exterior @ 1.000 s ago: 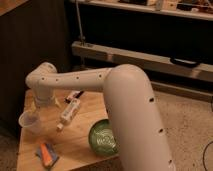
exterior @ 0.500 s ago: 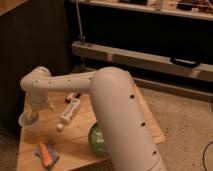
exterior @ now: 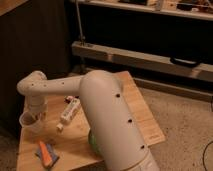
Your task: Pick up the ceramic cup
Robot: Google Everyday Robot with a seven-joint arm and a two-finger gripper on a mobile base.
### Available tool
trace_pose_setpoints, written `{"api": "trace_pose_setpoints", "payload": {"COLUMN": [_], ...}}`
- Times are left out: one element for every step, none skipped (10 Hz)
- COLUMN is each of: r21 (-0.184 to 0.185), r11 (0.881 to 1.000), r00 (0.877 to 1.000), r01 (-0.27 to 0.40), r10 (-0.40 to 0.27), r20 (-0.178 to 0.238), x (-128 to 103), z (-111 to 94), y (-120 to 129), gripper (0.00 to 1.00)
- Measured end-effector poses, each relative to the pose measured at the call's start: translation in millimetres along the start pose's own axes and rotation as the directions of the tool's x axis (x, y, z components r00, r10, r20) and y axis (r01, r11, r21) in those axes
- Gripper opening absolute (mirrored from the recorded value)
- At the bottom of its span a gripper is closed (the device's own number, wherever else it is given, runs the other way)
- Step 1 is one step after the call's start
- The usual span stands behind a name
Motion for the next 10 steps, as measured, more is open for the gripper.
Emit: {"api": "trace_pose_setpoints", "payload": {"r21": [0.011, 0.025, 0.041, 0.055, 0.069, 0.080, 0.093, 0.104, 0.112, 0.113], "r11": [1.000, 1.000, 0.999, 0.998, 0.997, 0.996, 0.994, 0.992, 0.991, 0.990], "r00": [1.000, 1.000, 1.000, 0.999, 0.998, 0.996, 0.994, 0.992, 0.990, 0.989], "r01": [0.007, 0.013, 0.017, 0.024, 0.037, 0.043, 0.052, 0.066, 0.079, 0.086], "r10": [-0.007, -0.013, -0.017, -0.022, -0.033, -0.037, -0.043, -0.053, -0.065, -0.071], "r20": [0.011, 0.012, -0.007, -0.029, -0.056, -0.076, -0.097, -0.114, -0.126, -0.129], "x": [-1.6, -4.2, -6.3, -9.4, -14.5, -20.9, -28.2, -37.3, -43.1, -46.1], "z": [2.2, 0.7, -9.0, -21.7, -40.8, -63.0, -88.8, -115.9, -134.5, -141.4], "y": [2.3, 4.9, 10.3, 13.6, 13.4, 15.9, 18.0, 20.0, 20.1, 20.4], "gripper": [0.17, 0.09, 0.02, 0.00, 0.00, 0.00, 0.00, 0.00, 0.00, 0.00]}}
